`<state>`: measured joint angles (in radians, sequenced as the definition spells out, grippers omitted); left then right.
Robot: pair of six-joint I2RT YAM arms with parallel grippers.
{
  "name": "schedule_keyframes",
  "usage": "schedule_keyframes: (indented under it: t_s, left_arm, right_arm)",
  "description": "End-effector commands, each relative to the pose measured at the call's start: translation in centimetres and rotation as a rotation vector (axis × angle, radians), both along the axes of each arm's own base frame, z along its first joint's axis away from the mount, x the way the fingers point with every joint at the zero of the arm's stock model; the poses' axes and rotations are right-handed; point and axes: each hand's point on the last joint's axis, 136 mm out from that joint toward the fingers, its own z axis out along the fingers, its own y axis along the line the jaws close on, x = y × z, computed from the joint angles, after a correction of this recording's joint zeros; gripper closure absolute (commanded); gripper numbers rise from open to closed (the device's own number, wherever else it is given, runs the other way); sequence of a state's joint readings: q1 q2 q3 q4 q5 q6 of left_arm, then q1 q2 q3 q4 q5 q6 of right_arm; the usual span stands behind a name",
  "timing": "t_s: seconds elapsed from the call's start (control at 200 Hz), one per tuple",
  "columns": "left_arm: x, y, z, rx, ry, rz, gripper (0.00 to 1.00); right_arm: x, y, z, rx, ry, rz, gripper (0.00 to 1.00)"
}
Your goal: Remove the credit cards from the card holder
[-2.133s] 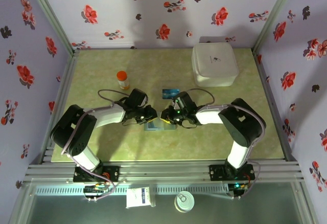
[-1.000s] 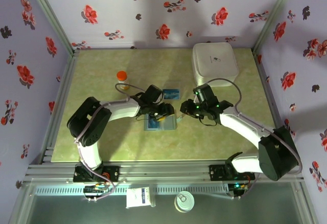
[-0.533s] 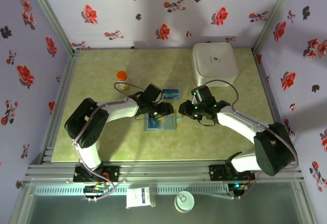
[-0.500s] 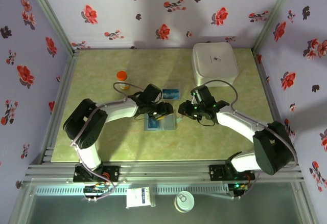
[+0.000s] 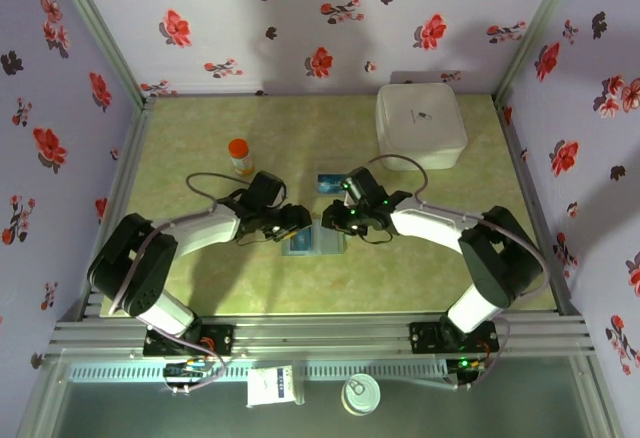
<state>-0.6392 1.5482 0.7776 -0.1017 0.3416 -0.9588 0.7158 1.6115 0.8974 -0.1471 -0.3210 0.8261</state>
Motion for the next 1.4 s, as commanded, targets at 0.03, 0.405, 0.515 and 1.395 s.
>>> schedule_keyframes:
  t_s: [0.03,0.405,0.515,1.395]
  left_arm:
    - [0.1,1.4,0.1,0.001,-0.035,0.007,0.54]
    - [0.0,2.3,-1.3,0.042,-0.018,-0.003,0.79]
    - [0.0,2.6,-2.1,0.065,-0.008,-0.007,0.85]
    - [-0.5,4.1,-3.6,0.135,0.026,0.001,0.93]
  right_arm:
    - [0.4,1.9,0.2,0.033,0.013,0.008,0.72]
    - [-0.3,4.3,-1.4,0.038,0.066,0.058,0.77]
    - [-0.5,4.9,-1.8,0.040,0.074,0.067,0.78]
    - [-0.4,4.8,-4.1,-0.036,0.101,0.075,0.79]
